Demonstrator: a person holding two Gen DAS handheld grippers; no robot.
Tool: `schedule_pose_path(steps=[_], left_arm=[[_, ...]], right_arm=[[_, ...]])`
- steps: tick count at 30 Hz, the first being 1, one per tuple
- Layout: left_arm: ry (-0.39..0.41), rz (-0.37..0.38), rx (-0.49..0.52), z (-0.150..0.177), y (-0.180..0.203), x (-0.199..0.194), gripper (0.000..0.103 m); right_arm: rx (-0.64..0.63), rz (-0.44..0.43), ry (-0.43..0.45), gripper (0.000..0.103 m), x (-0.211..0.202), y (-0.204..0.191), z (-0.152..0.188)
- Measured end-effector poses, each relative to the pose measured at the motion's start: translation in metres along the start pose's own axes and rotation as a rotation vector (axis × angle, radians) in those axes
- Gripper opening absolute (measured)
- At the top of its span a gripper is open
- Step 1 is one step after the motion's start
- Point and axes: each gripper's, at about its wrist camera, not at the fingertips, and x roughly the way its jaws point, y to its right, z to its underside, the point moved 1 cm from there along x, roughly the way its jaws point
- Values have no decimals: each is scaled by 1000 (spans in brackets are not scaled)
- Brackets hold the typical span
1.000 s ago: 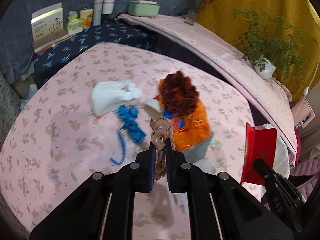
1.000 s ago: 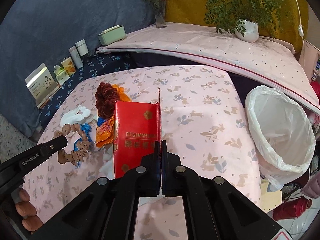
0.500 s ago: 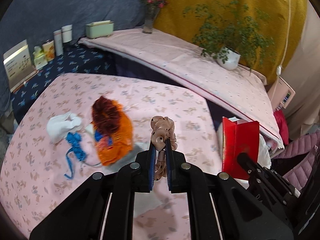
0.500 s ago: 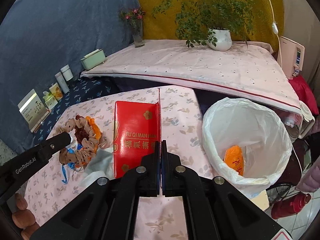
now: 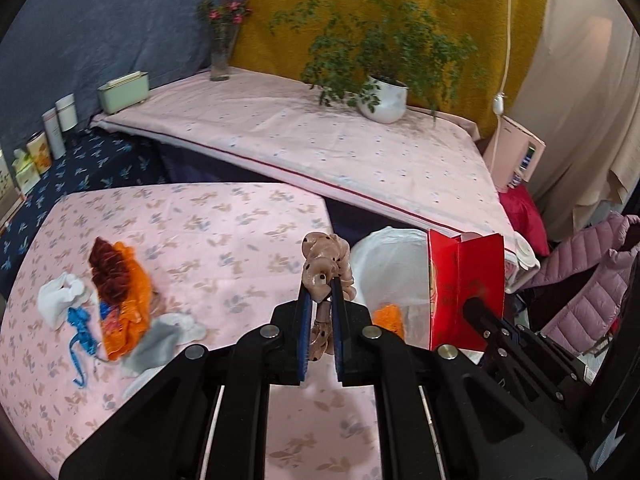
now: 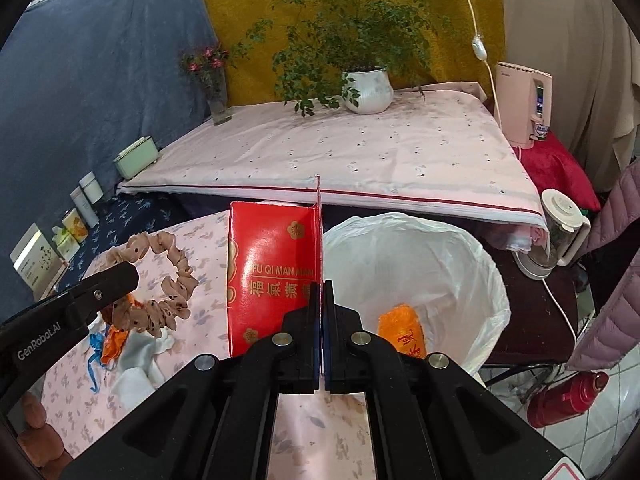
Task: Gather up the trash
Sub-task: 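Carry the packet into the bin and open the right gripper while the left gripper drops the scrunchie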
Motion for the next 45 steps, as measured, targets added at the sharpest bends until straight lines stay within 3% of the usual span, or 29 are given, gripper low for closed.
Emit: schedule_pose_path(steps=[12,25,27,28,29,35,39,45], left_arm=[[-20,81,85,-9,57,30,9],[-58,210,115,-19,83,63,12],[-66,219,106,-22,84,70,31],[-68,215,101,-24,84,73,48],[-59,207,95,-25,83,74,53],[-50,147,78,-24,72,75,64],[-41,81,79,-19,60,74,65],[-22,32,52,-17,42,68,65]], right_arm=[[69,75,3,1,4,58,-7],[112,120,-20,1,21,89,-9],[115,120,-29,1,26,91,-12],[115,119,-34,1,29,92,-14],[115,116,-41,1,33,92,-16],[94,127,-52,7,51,87,-22],[82,126,-61,16,57,81,-21],[57,113,-67,18,57,68,-16]])
